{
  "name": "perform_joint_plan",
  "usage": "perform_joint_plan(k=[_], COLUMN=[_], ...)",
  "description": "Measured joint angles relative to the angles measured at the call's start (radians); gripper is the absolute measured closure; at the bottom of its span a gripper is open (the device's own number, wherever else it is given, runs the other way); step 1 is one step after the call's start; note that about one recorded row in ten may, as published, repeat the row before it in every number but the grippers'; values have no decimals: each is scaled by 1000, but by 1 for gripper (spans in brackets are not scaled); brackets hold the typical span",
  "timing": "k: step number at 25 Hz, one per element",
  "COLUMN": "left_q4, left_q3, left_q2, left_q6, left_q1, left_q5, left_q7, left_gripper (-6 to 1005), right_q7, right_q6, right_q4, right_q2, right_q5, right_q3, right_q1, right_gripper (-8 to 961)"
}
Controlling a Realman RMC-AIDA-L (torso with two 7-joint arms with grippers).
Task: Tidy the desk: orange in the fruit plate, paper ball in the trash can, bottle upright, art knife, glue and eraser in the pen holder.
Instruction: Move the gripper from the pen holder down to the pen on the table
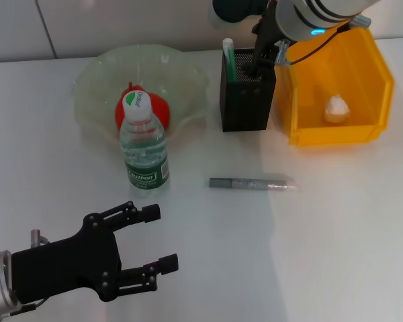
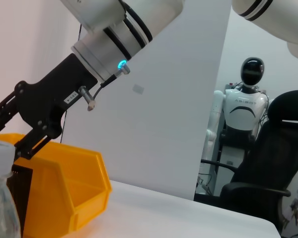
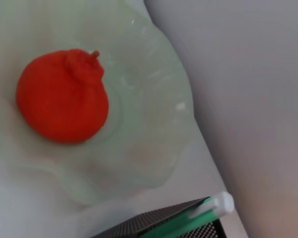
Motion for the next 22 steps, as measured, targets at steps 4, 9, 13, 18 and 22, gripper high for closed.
perform_joint_plan(k=[4, 9, 13, 18, 22], left_q4=[1, 3, 4, 4, 4], left_q3=[0, 0, 0, -1, -2], left_q2=[0, 0, 0, 0, 1], left_q6=[0, -1, -2, -2, -2], left_q1=[0, 0, 0, 0, -1], left_q5=[0, 0, 0, 0, 0], left_q7=[0, 0, 2, 8, 10], left_gripper=[165, 165, 165, 165, 165], right_q7=[22, 26, 20, 0, -20], right_q6=[-39, -177, -309, -464, -545], right_q4=[-72, -170, -198, -231, -227], right_q2=[-2, -4, -7, -9, -9], right_q5=[6, 84, 169, 198, 200], right_q3=[4, 43, 101, 160, 172], right_q1=[-18, -27, -13, -4, -11], right_gripper=[301, 301, 302, 302, 301])
